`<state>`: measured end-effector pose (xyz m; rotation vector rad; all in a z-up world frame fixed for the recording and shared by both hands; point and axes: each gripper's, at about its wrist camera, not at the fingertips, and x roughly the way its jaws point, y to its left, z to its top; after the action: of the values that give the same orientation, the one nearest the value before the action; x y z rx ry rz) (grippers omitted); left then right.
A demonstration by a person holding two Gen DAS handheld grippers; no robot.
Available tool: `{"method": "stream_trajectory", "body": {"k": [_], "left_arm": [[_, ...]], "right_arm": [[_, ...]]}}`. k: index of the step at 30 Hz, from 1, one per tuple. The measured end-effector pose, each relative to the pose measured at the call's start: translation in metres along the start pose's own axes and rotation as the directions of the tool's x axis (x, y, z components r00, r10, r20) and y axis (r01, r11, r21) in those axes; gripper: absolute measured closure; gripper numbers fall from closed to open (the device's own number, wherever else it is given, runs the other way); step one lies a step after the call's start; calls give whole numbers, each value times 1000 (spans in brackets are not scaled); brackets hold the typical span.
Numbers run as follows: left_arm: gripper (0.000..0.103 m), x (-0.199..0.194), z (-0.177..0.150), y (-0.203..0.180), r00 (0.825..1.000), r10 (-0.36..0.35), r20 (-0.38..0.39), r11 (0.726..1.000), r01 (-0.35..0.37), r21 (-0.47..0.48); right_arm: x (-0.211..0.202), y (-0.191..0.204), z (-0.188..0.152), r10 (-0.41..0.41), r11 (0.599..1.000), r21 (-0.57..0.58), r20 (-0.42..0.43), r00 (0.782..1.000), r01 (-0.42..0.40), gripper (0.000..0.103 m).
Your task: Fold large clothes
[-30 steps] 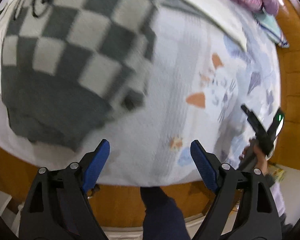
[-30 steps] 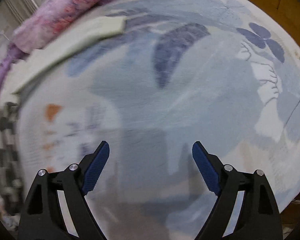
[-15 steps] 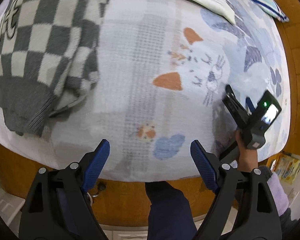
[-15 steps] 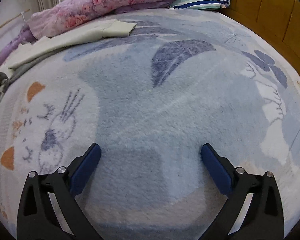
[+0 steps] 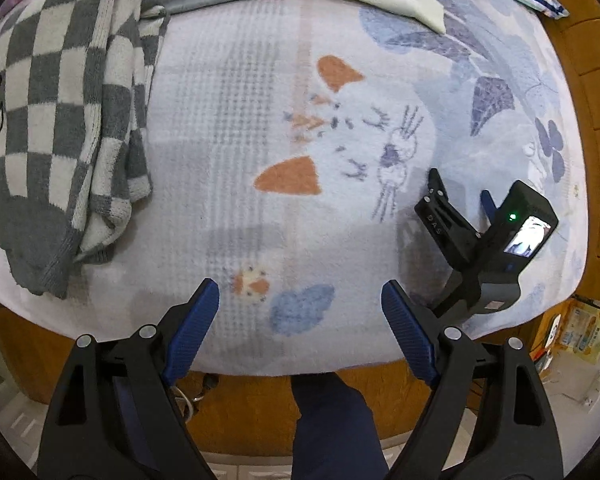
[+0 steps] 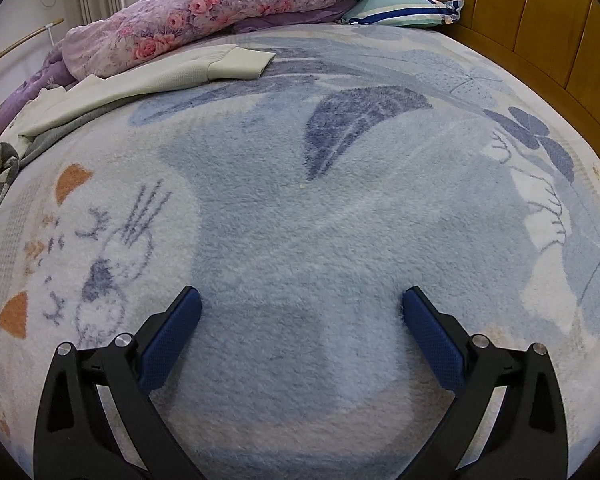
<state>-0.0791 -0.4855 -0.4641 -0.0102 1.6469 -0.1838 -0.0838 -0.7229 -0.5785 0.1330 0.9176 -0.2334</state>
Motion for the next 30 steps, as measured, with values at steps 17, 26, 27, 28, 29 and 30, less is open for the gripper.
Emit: {"method": "stream_trajectory", "body": {"k": [17, 26, 27, 28, 29, 30], "left_arm": [[18, 17, -14, -32, 997, 64, -54, 995, -59, 78], [18, 15, -21, -20, 997, 33, -73, 999, -31, 30], [18, 14, -22, -18, 997, 20, -73, 1000, -19, 22], [18, 13, -22, -15, 997, 7, -72, 1000, -6, 15], [18, 12, -22, -12, 997, -1, -71, 1000, 2, 10], [17, 10, -23, -7, 998, -16, -66, 1000, 16, 0]], "right_arm": [[-1, 0, 0, 2, 1000, 0, 0, 1000, -2, 6], [-1, 0, 0, 2, 1000, -1, -1, 1000, -2, 6], [-1, 0, 0, 2, 1000, -1, -1, 1000, -2, 6], [-1, 0, 0, 2, 1000, -1, -1, 1000, -2, 6], [-1, 0, 0, 2, 1000, -1, -1, 1000, -2, 6], [-1, 0, 0, 3, 1000, -1, -1, 1000, -3, 6]]}}
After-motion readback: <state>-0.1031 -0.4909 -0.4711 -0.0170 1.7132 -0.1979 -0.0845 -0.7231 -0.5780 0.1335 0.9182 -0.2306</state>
